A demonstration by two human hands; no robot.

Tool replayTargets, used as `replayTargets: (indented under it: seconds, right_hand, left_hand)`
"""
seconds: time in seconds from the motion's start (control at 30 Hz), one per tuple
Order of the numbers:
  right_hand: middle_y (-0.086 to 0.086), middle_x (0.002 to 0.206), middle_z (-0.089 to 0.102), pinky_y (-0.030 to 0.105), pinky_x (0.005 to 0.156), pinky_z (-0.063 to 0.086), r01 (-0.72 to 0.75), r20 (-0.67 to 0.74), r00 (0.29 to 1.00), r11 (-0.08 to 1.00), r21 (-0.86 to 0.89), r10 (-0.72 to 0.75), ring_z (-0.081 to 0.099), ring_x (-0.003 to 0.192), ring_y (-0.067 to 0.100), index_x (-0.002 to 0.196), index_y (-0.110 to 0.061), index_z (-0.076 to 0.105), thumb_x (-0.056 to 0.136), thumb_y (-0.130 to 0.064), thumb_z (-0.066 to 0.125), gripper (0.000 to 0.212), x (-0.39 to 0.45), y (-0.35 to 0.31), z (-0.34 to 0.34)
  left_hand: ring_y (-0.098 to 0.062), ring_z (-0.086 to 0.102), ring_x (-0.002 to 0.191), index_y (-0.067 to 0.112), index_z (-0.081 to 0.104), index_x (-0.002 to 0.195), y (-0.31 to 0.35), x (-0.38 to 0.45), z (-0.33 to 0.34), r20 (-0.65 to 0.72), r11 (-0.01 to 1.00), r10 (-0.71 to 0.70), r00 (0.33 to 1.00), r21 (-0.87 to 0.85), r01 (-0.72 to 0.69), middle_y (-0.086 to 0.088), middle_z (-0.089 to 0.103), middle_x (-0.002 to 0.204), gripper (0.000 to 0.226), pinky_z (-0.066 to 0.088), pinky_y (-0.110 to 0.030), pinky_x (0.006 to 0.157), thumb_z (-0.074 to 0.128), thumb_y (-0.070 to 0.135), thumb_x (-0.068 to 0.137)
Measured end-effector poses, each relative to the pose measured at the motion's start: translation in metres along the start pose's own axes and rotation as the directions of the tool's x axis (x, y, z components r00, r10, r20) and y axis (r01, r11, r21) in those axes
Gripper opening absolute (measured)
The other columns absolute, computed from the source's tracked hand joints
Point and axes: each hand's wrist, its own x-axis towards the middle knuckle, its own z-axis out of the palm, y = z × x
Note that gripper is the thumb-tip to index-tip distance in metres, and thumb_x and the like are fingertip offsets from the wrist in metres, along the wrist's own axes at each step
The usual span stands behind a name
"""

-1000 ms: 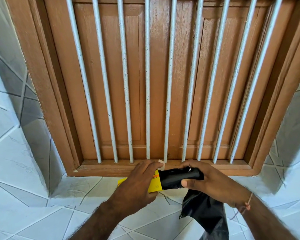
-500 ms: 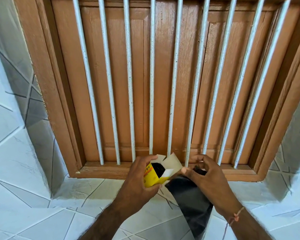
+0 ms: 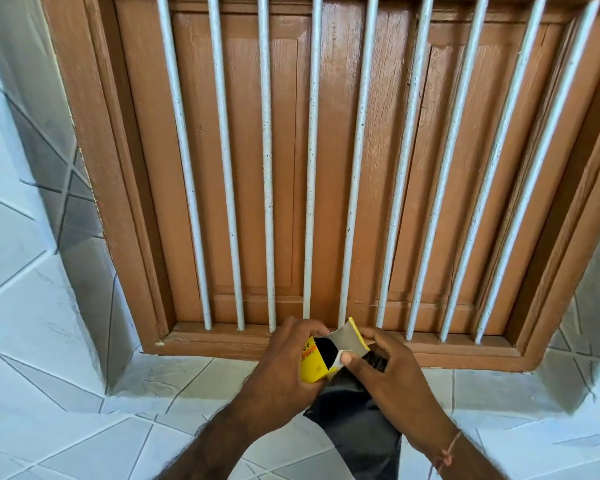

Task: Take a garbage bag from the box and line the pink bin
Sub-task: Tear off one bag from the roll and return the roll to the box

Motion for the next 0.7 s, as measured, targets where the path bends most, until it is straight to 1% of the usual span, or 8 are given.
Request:
replayTargets:
  seconds: [0.1,0.17,0.27,0.37,0.47,0.53,0.6,0.7]
  right_hand:
    - [-0.021,0.079,0.069,0.006,0.065,0.049,-0.04,-0.146,0.988,0.999,-0.005,0.039,0.062,0.084,-0.01,0.085,-0.035,0.061,0.077,-0.021,0.078,0.024,0.002,0.009,0.007]
    - [-0.022,0.081,0.067,0.008,0.063,0.049,-0.033,-0.163,0.986,0.998,-0.052,0.024,0.061,0.081,-0.004,0.083,-0.032,0.06,0.075,-0.017,0.08,0.026,0.002,0.013,0.011]
    - [-0.013,0.076,0.067,0.007,0.066,0.048,0.009,-0.144,0.989,0.995,-0.098,-0.023,0.06,0.08,0.0,0.083,-0.031,0.063,0.08,-0.017,0.075,0.019,0.001,0.014,0.013]
    - [-0.009,0.079,0.067,0.015,0.065,0.052,0.019,-0.142,0.99,0.999,-0.042,-0.024,0.062,0.077,0.009,0.083,-0.031,0.066,0.085,-0.015,0.069,0.017,0.002,0.017,0.012]
    - [-0.003,0.078,0.07,0.034,0.07,0.054,-0.085,-0.196,0.975,0.992,0.095,0.102,0.065,0.08,0.019,0.084,-0.024,0.068,0.09,-0.015,0.063,0.011,0.004,0.021,0.009]
    - [0.0,0.083,0.073,0.03,0.067,0.055,-0.173,-0.213,0.951,0.958,0.229,0.223,0.068,0.085,0.019,0.087,-0.018,0.068,0.091,-0.018,0.061,0.008,0.005,0.019,0.008]
    - [0.001,0.082,0.074,0.024,0.063,0.053,-0.195,-0.208,0.943,0.938,0.287,0.26,0.069,0.083,0.016,0.089,-0.017,0.068,0.092,-0.018,0.061,0.007,0.005,0.016,0.006]
    - [-0.011,0.081,0.075,0.013,0.065,0.052,-0.074,-0.159,0.981,0.973,0.218,0.11,0.068,0.082,0.004,0.088,-0.027,0.071,0.087,-0.024,0.065,0.007,0.001,0.008,0.003]
  left_hand:
    - [0.001,0.044,0.112,0.051,0.034,0.114,0.004,0.001,0.003,0.03,0.998,-0.03,0.999,-0.045,0.031,0.029,0.039,0.115,0.064,0.047,-0.013,0.086,0.081,0.04,0.071]
    - [0.011,0.039,0.111,0.056,0.032,0.111,0.007,0.001,0.005,0.054,0.999,-0.029,0.998,-0.037,0.031,0.035,0.037,0.112,0.062,0.041,-0.004,0.079,0.079,0.043,0.072]
    - [0.018,0.034,0.114,0.06,0.032,0.117,0.008,0.002,0.007,0.063,0.997,-0.031,0.998,-0.062,0.035,0.036,0.038,0.117,0.067,0.036,0.005,0.076,0.079,0.04,0.073]
    - [0.005,0.045,0.113,0.054,0.036,0.121,0.004,0.004,0.007,0.053,0.987,-0.079,0.996,-0.139,0.085,0.03,0.044,0.122,0.071,0.042,-0.002,0.08,0.082,0.035,0.071]
    - [-0.002,0.054,0.105,0.049,0.038,0.114,0.005,0.004,0.004,0.09,0.953,-0.163,0.983,-0.242,0.18,0.023,0.052,0.114,0.07,0.051,-0.011,0.078,0.086,0.035,0.066]
    - [-0.005,0.059,0.098,0.046,0.041,0.108,0.008,0.003,0.004,0.113,0.924,-0.19,0.975,-0.314,0.216,0.018,0.056,0.106,0.064,0.056,-0.018,0.074,0.086,0.034,0.065]
    - [-0.004,0.059,0.093,0.044,0.044,0.104,0.012,0.002,0.007,0.094,0.921,-0.193,0.977,-0.327,0.214,0.016,0.057,0.101,0.056,0.055,-0.017,0.071,0.085,0.033,0.067]
    - [-0.004,0.057,0.091,0.047,0.044,0.103,0.014,0.001,0.011,0.027,0.946,-0.203,0.979,-0.252,0.203,0.02,0.055,0.101,0.053,0.053,-0.014,0.068,0.083,0.034,0.069]
